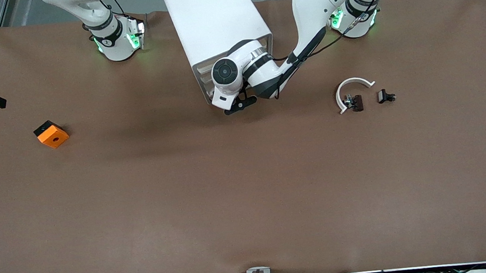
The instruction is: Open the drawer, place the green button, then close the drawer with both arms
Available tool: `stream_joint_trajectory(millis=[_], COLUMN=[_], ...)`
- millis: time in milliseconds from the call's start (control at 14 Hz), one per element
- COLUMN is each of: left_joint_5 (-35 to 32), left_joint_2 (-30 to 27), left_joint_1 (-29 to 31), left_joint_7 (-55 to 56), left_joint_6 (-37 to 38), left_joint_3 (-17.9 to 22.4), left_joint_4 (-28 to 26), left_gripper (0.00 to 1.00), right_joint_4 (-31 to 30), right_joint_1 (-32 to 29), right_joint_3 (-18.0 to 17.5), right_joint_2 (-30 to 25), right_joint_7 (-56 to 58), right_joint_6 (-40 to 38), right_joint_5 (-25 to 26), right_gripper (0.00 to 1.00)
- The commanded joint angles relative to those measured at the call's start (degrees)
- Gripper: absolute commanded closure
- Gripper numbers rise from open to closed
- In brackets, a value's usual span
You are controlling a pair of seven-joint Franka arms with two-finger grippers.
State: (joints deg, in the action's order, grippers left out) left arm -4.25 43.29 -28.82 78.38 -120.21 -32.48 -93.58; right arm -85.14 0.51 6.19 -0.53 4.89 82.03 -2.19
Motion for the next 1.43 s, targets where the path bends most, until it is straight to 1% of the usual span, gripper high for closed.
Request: stream_joint_trajectory(millis=[0,143,573,644,788,1002,1360], left_joint_5=[2.39,3.27,3.80,3.89,3.81,2.84,-3.65], left_joint_2=[0.30,0.56,1.00,1.00,1.00,1.00,0.83], left_joint_1=[0.78,0.70,0.78,0.78,1.05,3.68,8.68], left_joint_7=[0.99,1.95,2.04,1.87,1.51,1.16,0.55], left_joint_6=[1.46,2.44,2.70,2.62,2.70,2.62,2.44], left_joint_3=[-1.53,-2.23,-2.33,-2.33,-2.15,-1.89,-1.80], left_joint_4=[-0.29,-0.28,-0.02,-0.11,0.15,1.73,2.44], left_gripper=[0.00,0.00,0.00,0.00,0.00,0.00,0.00], right_joint_4=[-8.20,-8.12,-7.94,-7.94,-7.85,-7.94,-7.94], right_joint_1=[1.07,1.07,0.72,0.55,0.55,0.46,0.55], right_joint_3=[0.05,0.05,0.32,0.40,0.58,0.58,0.49], right_joint_2=[-6.24,-6.24,-6.15,-6.15,-6.15,-6.15,-6.15], right_joint_7=[0.56,0.56,0.64,0.73,2.39,2.23,1.09], right_joint_6=[4.19,4.28,4.19,4.19,4.19,4.45,4.37], right_joint_5=[0.17,0.52,0.52,0.78,2.97,3.33,2.90], right_gripper=[0.00,0.00,0.00,0.00,0.00,0.00,0.00])
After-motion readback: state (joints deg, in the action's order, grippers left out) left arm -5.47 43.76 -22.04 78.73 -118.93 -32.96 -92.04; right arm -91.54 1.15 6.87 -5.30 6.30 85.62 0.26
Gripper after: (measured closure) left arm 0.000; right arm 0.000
